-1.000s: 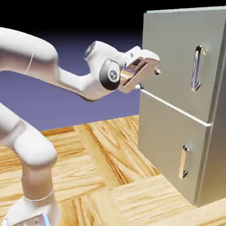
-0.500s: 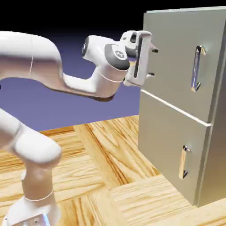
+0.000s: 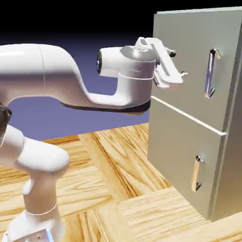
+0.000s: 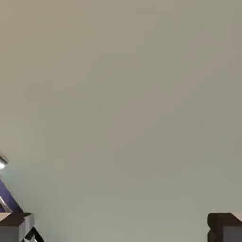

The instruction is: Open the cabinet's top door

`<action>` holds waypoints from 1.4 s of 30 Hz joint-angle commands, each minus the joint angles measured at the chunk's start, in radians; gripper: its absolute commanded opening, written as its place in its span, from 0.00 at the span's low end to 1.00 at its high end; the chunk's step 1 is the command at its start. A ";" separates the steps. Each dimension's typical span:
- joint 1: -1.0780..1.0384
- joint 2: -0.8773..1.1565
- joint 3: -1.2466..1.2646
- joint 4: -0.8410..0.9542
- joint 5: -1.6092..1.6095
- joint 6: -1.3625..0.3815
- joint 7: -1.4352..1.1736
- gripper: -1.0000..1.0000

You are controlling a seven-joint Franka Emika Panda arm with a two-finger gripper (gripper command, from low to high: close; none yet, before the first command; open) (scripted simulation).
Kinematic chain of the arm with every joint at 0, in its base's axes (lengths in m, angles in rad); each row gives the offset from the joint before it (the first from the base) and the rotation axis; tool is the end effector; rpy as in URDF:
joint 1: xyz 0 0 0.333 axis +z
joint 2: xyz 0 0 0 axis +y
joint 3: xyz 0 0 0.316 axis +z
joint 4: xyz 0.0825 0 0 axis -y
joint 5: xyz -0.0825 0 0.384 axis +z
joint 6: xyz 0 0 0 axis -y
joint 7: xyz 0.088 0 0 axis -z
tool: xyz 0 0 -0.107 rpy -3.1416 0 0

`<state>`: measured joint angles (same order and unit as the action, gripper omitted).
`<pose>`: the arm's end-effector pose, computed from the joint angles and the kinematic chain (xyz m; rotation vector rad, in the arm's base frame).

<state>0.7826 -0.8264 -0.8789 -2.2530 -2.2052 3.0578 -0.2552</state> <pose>0.3970 -0.0820 0.6198 0.9943 1.4182 1.0102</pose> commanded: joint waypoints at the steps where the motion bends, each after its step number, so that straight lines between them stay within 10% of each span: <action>1: 0.015 -0.005 -0.017 0.011 -0.044 0.000 -0.020 0.50; 17: 0.342 0.001 -0.295 0.239 -0.446 -0.021 -0.193 0.50; 18: 0.342 0.001 -0.295 0.239 -0.446 -0.021 -0.193 0.00; 42: -0.464 -0.215 0.432 -0.396 0.103 -0.395 -0.364 0.00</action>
<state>0.3185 -1.0419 -0.4473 -2.6486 -2.1034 2.6614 -0.6192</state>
